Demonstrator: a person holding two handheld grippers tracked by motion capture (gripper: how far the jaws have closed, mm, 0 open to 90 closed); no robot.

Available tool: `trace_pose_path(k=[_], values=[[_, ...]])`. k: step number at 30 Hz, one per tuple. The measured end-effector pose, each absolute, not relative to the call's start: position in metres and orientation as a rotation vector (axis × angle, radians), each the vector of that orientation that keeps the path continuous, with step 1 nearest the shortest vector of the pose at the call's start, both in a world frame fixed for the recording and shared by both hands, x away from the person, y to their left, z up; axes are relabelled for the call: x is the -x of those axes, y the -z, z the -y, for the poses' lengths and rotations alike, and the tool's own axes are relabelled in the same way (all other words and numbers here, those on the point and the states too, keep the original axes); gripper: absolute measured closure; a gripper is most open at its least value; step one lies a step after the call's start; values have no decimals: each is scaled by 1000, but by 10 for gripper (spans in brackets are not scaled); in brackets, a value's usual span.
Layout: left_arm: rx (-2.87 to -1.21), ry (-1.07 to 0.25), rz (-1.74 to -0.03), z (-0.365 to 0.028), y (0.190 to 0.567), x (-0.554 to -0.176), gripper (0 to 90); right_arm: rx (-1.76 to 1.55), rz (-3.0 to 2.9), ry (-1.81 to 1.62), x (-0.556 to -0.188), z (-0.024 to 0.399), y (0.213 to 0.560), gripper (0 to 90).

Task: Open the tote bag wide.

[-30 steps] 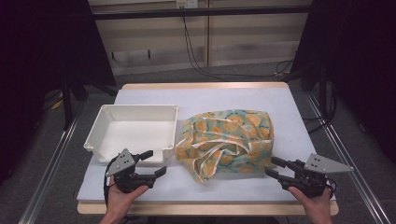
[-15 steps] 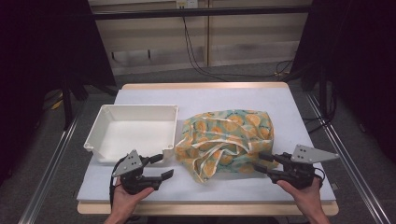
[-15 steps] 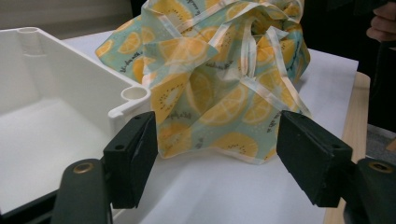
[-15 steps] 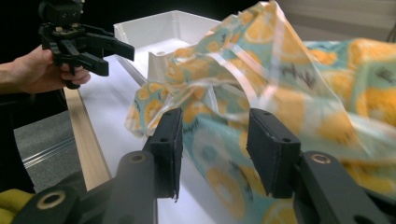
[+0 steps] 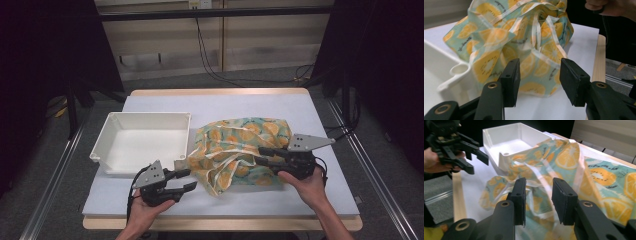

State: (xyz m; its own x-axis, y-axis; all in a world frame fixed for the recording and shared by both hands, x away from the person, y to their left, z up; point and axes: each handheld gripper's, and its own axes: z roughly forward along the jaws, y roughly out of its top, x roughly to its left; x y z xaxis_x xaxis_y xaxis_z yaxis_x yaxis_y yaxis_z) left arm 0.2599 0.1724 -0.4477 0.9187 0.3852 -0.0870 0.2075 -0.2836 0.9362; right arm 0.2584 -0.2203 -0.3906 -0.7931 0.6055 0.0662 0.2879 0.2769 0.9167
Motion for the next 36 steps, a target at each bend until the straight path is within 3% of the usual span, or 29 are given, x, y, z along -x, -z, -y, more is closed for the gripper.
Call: trace_pose_path(k=[7,22,32,36], values=[[-1902,-181,-379,-142,443,-273,565,-843,-2286,-1453,-277,218,397,538],[-1904,-191,-345,-85,435,-309,588,-827,-2343,-1371,-298,205,408,449],[-1952,-212,-337,-67,449,-319,517,-816,-2336,-1270,-302,197,417,536],[-1970,-202,-363,-67,457,-322,565,-825,-2314,-1281,-303,196,422,615]])
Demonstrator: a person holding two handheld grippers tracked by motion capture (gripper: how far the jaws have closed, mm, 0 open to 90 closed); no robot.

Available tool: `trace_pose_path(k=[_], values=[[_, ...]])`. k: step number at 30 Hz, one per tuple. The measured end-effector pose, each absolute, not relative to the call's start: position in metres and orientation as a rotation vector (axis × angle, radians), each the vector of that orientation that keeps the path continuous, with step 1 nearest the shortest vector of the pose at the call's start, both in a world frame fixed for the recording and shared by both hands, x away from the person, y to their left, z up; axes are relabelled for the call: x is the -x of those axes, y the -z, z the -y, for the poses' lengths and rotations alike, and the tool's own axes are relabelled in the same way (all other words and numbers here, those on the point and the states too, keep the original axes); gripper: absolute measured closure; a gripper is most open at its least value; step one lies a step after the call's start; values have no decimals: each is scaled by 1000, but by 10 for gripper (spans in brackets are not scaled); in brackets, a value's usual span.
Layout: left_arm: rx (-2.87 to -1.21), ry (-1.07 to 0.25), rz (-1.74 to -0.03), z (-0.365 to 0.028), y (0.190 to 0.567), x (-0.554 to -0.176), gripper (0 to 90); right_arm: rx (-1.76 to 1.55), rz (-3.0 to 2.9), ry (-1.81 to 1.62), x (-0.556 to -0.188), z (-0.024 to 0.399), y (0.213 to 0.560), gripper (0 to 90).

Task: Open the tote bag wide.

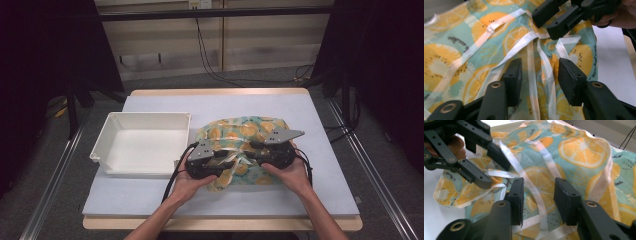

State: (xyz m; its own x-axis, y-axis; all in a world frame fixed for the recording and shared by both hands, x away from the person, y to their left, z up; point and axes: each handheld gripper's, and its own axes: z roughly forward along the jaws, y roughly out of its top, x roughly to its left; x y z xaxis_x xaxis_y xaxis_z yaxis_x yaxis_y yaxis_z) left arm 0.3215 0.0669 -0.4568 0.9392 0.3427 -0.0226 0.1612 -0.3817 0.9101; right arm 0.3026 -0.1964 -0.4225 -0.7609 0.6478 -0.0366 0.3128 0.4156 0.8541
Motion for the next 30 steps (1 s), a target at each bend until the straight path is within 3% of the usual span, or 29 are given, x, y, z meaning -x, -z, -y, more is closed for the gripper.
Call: trace_pose_path(k=[6,8,21,30], values=[[-1993,-198,-377,-67,458,-321,828,-848,-2314,-1304,-301,200,429,660],[-1995,-184,-386,-69,457,-322,876,-860,-2303,-1344,-300,203,427,667],[-1902,-139,-354,-83,431,-306,896,-880,-2200,-1397,-284,234,400,596],[-1860,-117,-365,-89,421,-306,897,-781,-2298,-1387,-276,225,399,427]])
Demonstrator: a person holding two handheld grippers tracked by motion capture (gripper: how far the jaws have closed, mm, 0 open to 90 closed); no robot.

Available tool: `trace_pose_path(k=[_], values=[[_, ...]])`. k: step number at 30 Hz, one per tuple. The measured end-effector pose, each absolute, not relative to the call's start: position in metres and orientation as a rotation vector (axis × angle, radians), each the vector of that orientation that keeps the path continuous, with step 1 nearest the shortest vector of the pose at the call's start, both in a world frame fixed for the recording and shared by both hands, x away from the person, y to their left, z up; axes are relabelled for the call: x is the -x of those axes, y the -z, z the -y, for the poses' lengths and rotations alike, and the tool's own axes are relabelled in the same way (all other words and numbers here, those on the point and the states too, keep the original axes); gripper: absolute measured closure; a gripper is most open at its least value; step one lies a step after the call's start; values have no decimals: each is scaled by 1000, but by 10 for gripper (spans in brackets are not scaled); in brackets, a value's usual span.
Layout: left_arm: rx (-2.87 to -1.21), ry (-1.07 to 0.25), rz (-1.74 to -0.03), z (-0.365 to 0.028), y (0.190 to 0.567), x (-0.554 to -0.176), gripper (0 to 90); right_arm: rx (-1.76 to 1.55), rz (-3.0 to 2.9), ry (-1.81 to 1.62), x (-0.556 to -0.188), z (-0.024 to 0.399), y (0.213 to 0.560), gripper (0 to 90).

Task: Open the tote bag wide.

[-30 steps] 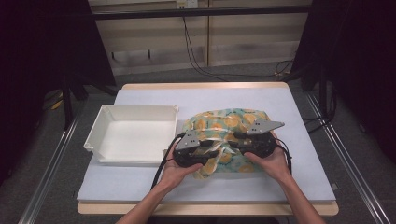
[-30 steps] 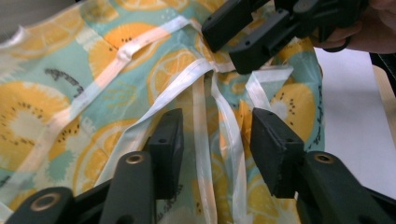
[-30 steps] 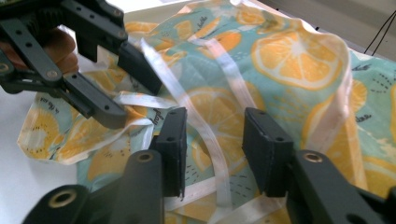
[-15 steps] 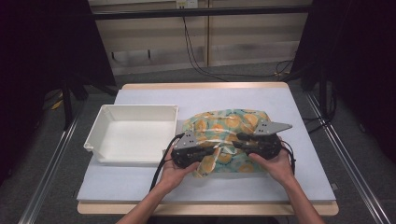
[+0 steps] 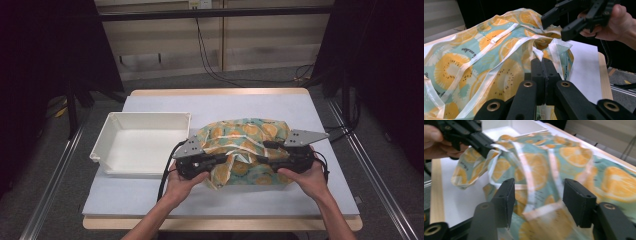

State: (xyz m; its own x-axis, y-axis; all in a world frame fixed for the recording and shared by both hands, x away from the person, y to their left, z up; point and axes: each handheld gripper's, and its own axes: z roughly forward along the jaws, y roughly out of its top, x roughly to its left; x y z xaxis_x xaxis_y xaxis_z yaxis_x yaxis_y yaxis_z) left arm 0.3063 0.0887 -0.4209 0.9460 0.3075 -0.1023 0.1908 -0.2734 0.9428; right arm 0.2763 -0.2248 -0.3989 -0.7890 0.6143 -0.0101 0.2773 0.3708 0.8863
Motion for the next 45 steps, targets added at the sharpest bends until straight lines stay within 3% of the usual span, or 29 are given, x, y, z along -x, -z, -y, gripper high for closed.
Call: trace_pose_path(k=[2,9,11,12,14,28,39,42,45], values=[[-1848,-97,-360,-88,421,-305,897,-753,-2324,-1373,-276,218,400,402],[-1848,-95,-339,-87,418,-301,898,-771,-2305,-1232,-282,211,408,523],[-1861,-99,-328,-87,417,-299,898,-788,-2307,-1233,-285,215,412,656],[-1866,-92,-329,-87,417,-297,898,-814,-2291,-1256,-286,220,412,771],[-1871,-87,-316,-85,418,-294,898,-831,-2271,-1300,-287,225,409,870],[-1983,-27,-217,-81,433,-265,900,-919,-2201,-1463,-313,249,379,893],[-2021,8,-219,-89,447,-256,899,-1050,-2118,-1491,-344,263,384,893],[-1995,2,-217,-89,444,-254,891,-1038,-2139,-1496,-345,260,385,894],[-1975,-25,-218,-91,438,-254,819,-1023,-2153,-1494,-342,256,387,895]])
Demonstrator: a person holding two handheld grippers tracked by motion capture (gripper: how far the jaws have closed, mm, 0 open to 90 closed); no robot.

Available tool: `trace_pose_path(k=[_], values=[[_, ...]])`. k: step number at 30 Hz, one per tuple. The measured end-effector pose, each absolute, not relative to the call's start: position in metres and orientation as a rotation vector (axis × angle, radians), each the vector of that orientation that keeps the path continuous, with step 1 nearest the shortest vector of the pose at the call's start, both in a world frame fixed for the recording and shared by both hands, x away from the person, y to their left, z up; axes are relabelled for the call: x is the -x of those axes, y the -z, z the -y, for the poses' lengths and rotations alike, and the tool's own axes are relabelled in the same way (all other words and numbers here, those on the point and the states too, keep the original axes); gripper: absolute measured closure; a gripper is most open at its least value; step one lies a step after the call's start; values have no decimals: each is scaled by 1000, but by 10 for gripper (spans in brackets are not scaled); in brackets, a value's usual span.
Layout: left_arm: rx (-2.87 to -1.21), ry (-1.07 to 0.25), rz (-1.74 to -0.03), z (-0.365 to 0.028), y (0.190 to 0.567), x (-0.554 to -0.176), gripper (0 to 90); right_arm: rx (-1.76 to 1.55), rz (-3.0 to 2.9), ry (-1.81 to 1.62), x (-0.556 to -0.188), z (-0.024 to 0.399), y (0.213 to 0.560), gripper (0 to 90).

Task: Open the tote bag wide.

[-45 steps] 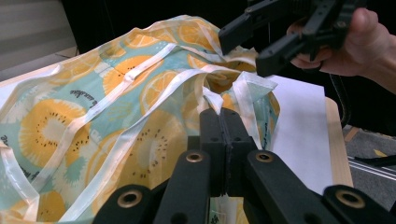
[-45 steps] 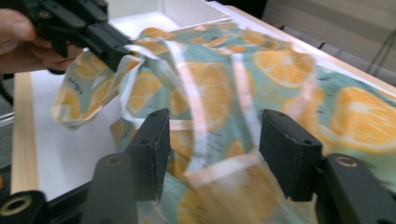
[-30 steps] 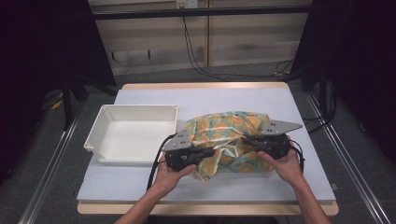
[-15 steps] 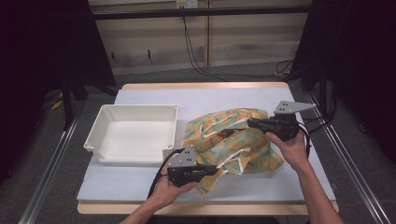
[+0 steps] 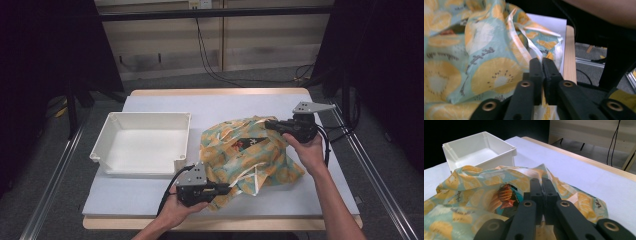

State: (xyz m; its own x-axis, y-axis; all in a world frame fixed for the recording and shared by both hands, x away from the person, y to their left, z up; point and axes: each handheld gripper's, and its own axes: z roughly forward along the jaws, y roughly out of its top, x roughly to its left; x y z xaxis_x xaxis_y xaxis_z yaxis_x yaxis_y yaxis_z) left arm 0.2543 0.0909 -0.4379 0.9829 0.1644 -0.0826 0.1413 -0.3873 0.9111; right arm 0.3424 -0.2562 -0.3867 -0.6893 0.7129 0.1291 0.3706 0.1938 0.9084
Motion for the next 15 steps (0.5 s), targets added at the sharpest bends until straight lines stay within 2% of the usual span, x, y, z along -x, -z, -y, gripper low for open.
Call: trace_pose_path(k=[4,11,14,15], values=[[-1912,-13,-212,-90,426,-256,776,-1007,-2160,-1503,-338,255,386,895],[-1882,-74,-242,-76,409,-276,704,-996,-2165,-1500,-335,256,387,895],[-1872,-52,-310,-68,413,-295,572,-991,-2171,-1502,-334,256,387,895],[-1891,-95,-337,-65,415,-299,532,-992,-2175,-1497,-335,256,387,895]])
